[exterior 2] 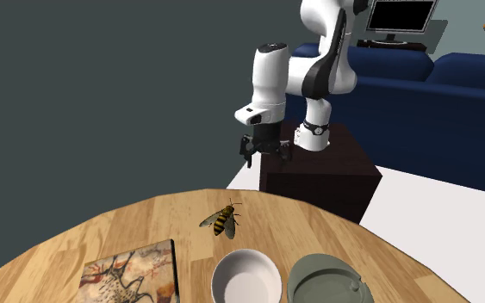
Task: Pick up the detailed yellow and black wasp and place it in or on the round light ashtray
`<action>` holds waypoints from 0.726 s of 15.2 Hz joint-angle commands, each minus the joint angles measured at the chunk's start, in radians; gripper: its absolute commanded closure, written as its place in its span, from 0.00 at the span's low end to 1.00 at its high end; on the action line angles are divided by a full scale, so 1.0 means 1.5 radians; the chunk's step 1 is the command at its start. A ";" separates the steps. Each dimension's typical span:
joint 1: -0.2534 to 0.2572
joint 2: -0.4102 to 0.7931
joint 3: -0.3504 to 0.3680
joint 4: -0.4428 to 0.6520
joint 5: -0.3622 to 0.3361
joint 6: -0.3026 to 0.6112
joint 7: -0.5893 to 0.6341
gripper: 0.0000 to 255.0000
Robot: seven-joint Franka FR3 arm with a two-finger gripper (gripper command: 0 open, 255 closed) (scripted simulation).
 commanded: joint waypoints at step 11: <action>-0.100 0.275 0.018 0.183 0.159 0.062 -0.129 0.00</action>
